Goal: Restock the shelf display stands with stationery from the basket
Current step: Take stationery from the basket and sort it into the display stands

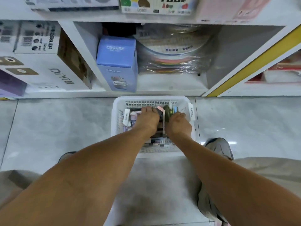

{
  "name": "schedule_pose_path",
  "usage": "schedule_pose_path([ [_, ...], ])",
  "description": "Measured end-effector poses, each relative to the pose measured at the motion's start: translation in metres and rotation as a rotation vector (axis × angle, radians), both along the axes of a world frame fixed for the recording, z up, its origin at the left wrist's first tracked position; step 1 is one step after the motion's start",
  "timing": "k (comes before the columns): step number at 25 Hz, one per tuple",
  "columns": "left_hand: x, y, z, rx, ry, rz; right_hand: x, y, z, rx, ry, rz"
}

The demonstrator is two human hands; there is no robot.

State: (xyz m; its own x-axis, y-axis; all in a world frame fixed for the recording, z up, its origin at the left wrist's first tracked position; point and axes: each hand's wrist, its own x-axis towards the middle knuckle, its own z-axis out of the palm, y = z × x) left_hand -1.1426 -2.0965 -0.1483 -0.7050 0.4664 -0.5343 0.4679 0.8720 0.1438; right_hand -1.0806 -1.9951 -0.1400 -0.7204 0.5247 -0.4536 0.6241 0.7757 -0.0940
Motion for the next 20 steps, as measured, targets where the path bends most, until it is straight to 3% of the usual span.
schedule_pose_path([
  [3,-0.006,0.001,-0.011,0.062,-0.132,0.149,-0.008,0.0,-0.005,-0.025,-0.033,-0.062],
  [7,-0.008,-0.004,-0.014,0.319,-0.291,0.421,-0.002,-0.004,-0.009,-0.174,-0.047,-0.225],
  [10,-0.002,-0.013,-0.011,0.446,-0.321,0.645,0.007,0.002,-0.011,-0.215,-0.008,-0.282],
  [15,-0.001,-0.017,0.002,0.586,-0.252,0.683,0.01,0.003,-0.002,-0.342,0.108,-0.312],
  [20,0.011,-0.015,0.025,0.909,-0.733,0.929,0.011,0.002,0.018,-0.598,0.223,-0.297],
])
